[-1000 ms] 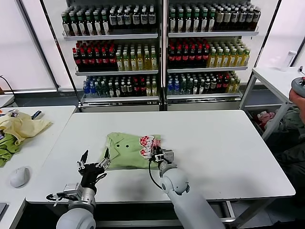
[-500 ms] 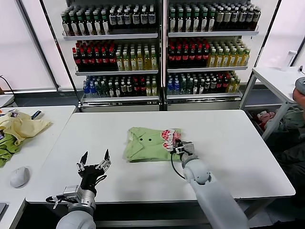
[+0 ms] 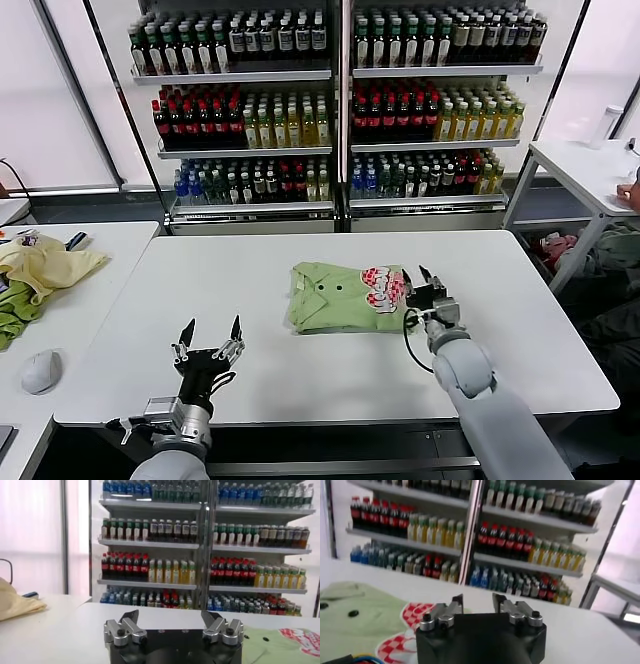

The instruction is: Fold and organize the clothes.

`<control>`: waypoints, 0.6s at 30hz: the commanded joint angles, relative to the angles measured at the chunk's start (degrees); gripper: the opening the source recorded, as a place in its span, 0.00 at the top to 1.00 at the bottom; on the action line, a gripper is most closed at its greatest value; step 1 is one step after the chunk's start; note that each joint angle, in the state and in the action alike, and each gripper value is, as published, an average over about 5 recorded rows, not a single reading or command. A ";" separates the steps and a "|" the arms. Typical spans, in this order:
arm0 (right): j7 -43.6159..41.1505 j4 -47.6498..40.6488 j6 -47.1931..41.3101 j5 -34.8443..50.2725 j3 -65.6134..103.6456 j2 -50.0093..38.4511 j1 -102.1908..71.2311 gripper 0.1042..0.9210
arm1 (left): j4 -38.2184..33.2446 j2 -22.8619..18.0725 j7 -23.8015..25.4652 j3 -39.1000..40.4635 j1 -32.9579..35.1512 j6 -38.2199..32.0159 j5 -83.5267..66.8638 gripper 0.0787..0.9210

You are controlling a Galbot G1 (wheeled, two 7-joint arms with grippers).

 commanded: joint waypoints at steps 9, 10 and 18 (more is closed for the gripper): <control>-4.10 26.11 7.95 -0.57 17.76 -0.69 -30.27 0.18 | -3.26 -1.52 3.73 1.39 4.32 -1.44 3.88 0.12; -4.25 26.21 8.20 -0.69 17.75 -0.39 -30.69 0.16 | -3.54 -1.59 4.00 1.43 4.60 -1.50 4.01 0.12; -3.03 27.01 10.41 -1.93 17.28 1.49 -32.06 0.12 | -5.42 -1.66 5.68 1.43 6.94 -2.40 5.78 0.12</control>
